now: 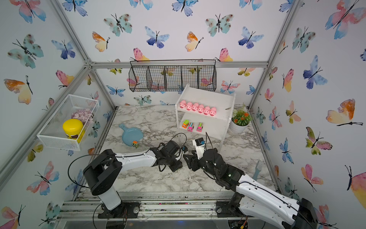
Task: Organize plastic toys on shelves
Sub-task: Move the plastic toy to the center of the board.
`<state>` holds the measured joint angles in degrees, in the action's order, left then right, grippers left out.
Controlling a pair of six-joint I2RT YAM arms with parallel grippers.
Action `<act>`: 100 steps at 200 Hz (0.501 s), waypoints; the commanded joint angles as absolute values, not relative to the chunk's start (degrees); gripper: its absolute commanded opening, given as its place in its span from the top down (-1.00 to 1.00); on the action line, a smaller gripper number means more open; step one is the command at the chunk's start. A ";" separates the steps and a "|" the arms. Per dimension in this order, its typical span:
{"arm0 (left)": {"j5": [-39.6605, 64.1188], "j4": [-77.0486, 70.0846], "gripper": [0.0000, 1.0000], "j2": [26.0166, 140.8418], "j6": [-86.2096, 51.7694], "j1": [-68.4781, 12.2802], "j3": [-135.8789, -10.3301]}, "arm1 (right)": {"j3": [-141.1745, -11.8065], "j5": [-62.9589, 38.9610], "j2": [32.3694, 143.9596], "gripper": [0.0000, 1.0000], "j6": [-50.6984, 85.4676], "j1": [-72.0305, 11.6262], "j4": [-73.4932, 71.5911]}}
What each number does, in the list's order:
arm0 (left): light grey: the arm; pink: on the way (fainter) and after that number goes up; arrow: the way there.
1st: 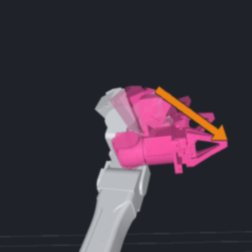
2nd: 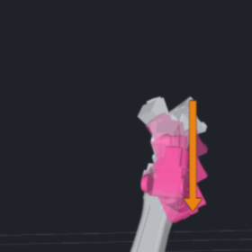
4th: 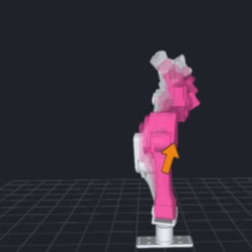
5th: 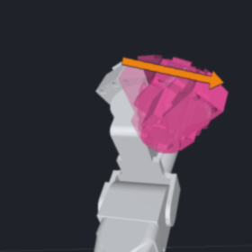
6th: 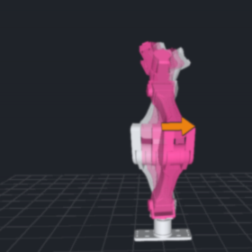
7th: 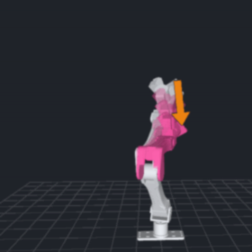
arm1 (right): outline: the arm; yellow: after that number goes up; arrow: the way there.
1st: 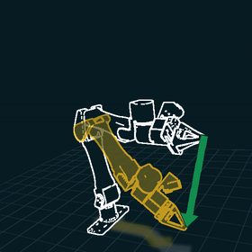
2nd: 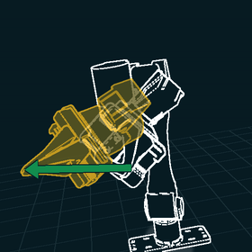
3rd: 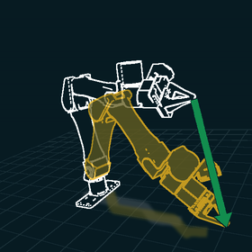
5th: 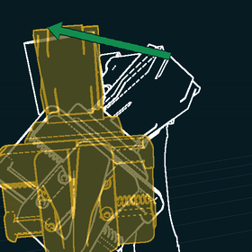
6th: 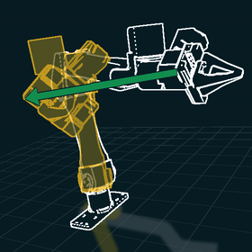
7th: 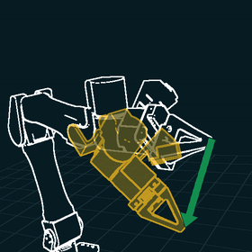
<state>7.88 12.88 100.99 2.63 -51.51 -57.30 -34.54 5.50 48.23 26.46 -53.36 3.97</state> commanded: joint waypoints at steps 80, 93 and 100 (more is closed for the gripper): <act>6.90 -0.68 -0.97 80.12 1.96 -49.68 -40.07 | -33.16 1.29 43.42 -0.34 13.44 -52.91 11.08; 5.90 -3.72 -0.97 74.69 1.72 -48.45 -35.96 | -32.45 -1.49 44.04 -0.50 8.38 -52.91 9.22; 4.20 -5.64 -0.97 71.81 1.38 -48.22 -33.57 | -31.94 -4.06 44.82 -0.56 4.83 -52.91 8.04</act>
<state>6.26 2.42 79.83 2.74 -50.00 -39.46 -33.54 2.72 43.99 16.75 -53.17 9.63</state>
